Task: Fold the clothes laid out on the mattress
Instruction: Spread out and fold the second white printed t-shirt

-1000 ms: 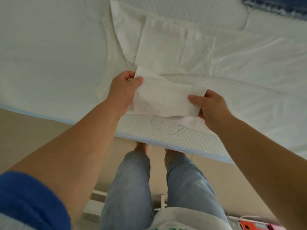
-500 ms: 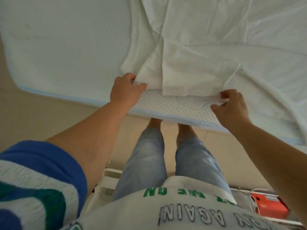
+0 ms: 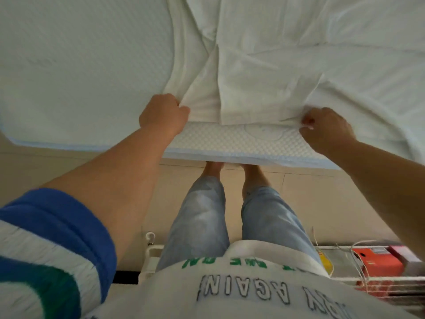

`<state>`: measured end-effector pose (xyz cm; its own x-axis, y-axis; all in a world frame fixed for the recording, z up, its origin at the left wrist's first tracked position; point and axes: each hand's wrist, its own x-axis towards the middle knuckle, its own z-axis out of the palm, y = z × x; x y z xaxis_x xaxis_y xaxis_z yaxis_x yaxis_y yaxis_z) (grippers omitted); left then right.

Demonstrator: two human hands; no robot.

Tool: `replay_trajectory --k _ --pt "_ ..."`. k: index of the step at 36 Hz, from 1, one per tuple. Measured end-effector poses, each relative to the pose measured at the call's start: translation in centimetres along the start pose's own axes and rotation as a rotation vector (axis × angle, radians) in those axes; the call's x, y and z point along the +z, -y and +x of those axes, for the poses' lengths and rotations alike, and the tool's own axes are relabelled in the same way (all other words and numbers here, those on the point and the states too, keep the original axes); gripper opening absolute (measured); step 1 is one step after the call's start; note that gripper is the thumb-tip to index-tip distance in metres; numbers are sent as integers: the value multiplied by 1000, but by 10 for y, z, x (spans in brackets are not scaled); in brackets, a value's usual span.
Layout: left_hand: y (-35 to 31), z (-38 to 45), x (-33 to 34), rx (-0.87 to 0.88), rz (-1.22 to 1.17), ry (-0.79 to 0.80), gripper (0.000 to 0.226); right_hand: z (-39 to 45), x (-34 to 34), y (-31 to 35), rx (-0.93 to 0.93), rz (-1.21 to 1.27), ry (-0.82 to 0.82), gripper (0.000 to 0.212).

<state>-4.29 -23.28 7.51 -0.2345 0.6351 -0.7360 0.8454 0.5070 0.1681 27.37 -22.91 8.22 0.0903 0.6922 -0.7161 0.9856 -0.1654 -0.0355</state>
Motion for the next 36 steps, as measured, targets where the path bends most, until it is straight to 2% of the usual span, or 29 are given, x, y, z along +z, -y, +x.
replay_trajectory --k 3,5,11,17,21,25,28,32,36 --pt "-16 -9 -5 -10 4 -150 27 -15 -6 -5 65 108 23 28" --pt "-30 -18 -10 41 -41 -203 21 -26 -9 -13 102 172 35 28" --pt "-87 -42 -5 310 -71 -78 4 -51 -9 -55 215 261 47 30" --pt "-164 -46 33 535 14 35 18 -55 4 -125 322 284 -2 39" --pt "-218 -43 65 634 91 9 26 -44 7 -174 374 297 -124 50" --pt "-265 -41 100 730 214 -111 37 -27 6 -219 311 229 -281 54" --pt "-291 -39 123 743 309 -142 42 -16 8 -248 242 178 -280 53" --pt "-314 -34 142 687 424 -130 38 -2 11 -277 115 97 -258 46" --pt "-327 -31 139 636 422 -150 24 8 2 -300 34 110 -266 38"
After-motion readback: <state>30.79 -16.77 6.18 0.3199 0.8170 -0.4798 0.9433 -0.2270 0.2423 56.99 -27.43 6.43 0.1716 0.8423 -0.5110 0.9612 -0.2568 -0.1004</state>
